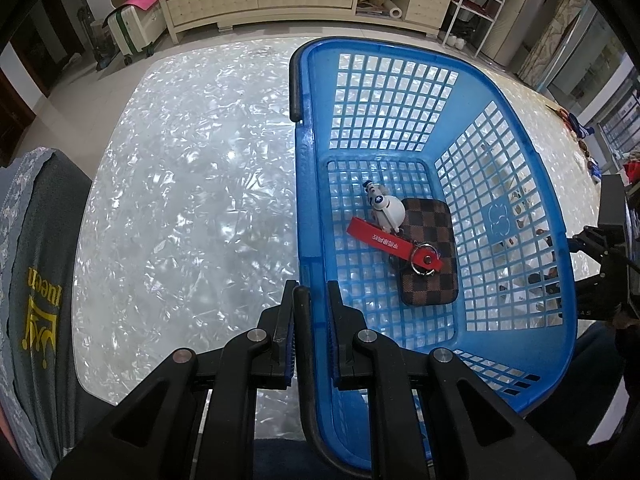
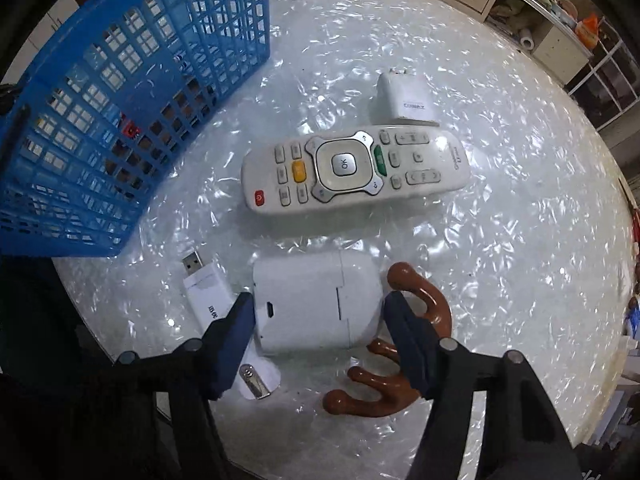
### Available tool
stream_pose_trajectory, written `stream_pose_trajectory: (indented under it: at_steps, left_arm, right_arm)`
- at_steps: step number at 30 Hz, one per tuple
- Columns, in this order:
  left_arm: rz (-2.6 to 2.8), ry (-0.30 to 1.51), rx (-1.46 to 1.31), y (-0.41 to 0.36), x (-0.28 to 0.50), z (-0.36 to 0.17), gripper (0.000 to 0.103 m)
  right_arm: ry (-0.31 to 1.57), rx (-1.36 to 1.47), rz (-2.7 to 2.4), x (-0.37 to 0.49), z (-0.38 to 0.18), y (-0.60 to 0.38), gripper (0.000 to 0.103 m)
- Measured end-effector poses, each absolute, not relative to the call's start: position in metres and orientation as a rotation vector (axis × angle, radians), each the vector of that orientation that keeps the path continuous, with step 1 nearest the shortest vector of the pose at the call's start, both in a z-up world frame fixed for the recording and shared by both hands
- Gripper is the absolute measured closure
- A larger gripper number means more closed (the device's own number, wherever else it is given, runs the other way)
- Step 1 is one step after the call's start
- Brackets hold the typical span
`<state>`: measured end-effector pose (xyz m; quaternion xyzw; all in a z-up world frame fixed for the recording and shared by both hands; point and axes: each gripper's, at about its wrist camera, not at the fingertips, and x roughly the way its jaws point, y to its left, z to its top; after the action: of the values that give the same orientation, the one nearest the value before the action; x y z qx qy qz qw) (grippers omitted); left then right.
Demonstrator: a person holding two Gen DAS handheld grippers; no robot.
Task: Organize rigid objects
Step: 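Move the right gripper to the white earbud case and close on it, then lift the earbud case with the right gripper and carry it over the basket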
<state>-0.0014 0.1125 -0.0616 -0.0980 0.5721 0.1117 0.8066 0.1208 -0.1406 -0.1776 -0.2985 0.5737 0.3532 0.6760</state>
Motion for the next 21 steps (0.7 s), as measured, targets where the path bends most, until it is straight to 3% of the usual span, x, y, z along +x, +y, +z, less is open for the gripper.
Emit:
stream_pose_trajectory:
  at_steps: [21]
  left_arm:
    - [0.235,1.243,-0.217,0.113,-0.003,-0.070,0.089]
  right_arm:
    - [1.279,-0.642,0.781,0.133,-0.206,-0.123,0.039]
